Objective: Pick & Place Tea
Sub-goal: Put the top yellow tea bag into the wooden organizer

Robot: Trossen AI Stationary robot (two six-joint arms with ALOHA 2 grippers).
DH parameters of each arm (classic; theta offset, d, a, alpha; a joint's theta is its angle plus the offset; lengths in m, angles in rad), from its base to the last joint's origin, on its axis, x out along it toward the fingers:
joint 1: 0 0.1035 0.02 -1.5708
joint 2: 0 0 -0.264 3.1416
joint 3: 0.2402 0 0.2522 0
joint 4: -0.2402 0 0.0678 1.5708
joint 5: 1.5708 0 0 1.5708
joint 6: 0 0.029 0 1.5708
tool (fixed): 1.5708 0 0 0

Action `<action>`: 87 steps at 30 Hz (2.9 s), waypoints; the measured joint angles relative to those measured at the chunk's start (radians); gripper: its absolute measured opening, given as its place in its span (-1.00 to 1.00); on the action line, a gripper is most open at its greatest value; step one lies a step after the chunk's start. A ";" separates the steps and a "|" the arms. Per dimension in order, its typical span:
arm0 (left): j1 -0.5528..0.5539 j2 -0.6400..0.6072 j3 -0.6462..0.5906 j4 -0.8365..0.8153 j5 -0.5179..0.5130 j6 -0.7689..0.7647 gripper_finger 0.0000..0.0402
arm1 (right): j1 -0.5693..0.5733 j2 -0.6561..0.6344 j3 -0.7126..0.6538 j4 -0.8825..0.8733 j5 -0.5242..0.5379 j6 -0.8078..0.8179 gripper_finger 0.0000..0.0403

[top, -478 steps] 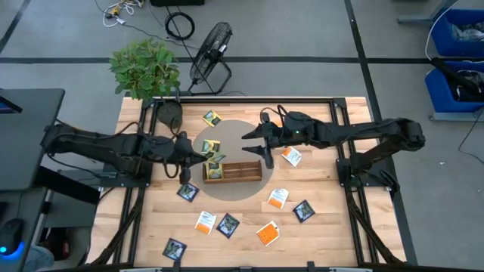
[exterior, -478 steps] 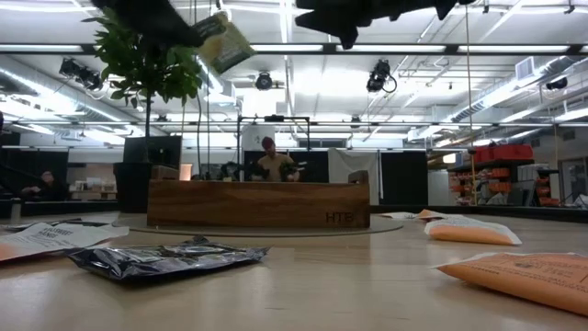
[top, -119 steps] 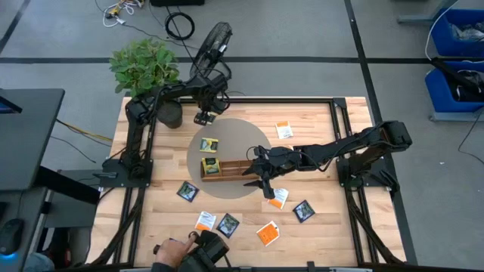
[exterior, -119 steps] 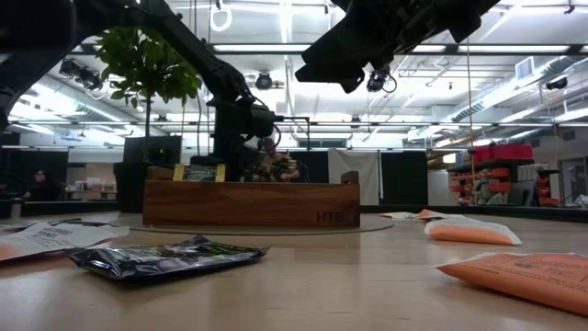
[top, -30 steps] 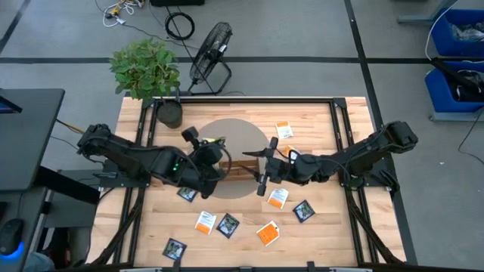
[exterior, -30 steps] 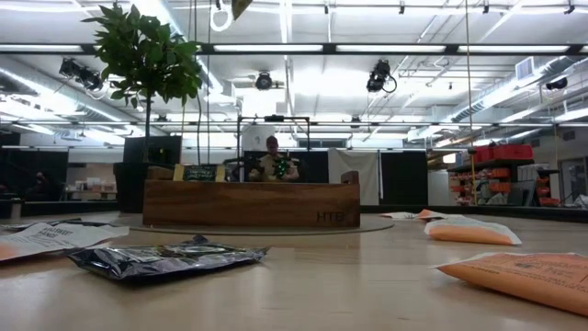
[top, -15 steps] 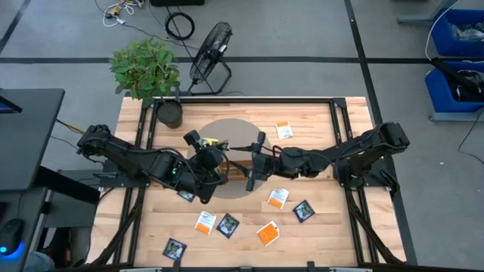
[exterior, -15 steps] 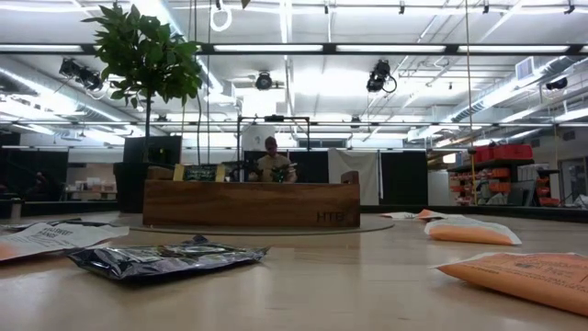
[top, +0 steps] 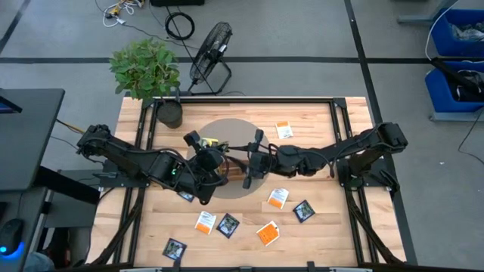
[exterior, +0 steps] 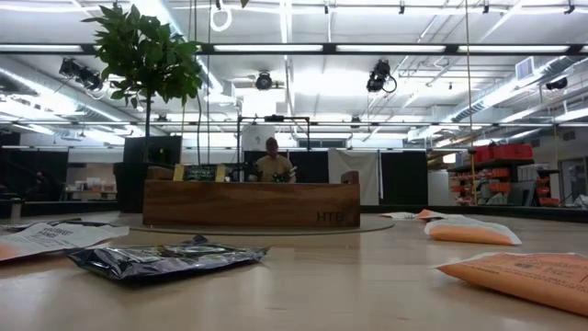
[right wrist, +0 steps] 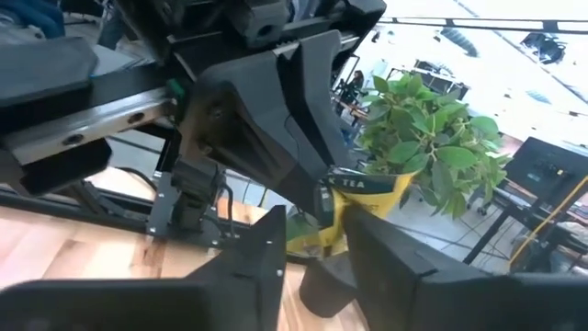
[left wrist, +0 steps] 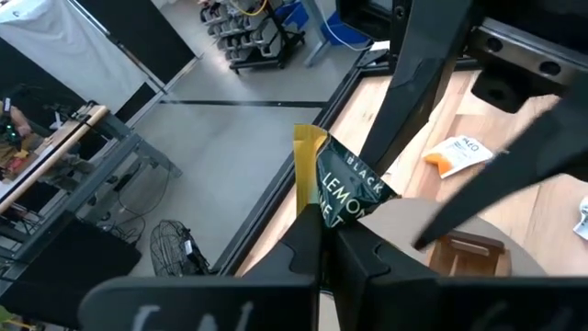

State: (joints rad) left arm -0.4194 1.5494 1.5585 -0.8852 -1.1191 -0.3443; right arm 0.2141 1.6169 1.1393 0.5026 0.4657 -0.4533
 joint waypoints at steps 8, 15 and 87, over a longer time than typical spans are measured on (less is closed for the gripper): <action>0.000 0.000 0.000 -0.002 0.020 0.009 -0.94 | -0.013 0.000 0.000 -0.003 0.001 -0.013 -0.93; 0.000 0.000 0.000 -0.008 0.059 0.046 -0.92 | -0.013 -0.011 0.000 -0.039 -0.007 -0.053 -0.99; 0.041 -0.077 0.000 -0.056 0.493 0.148 -0.04 | -0.032 0.082 0.406 -0.955 -0.134 0.005 -1.00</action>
State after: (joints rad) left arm -0.3781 1.4723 1.5585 -0.9414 -0.6262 -0.1967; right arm 0.1818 1.6989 1.5454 -0.4526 0.3317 -0.4488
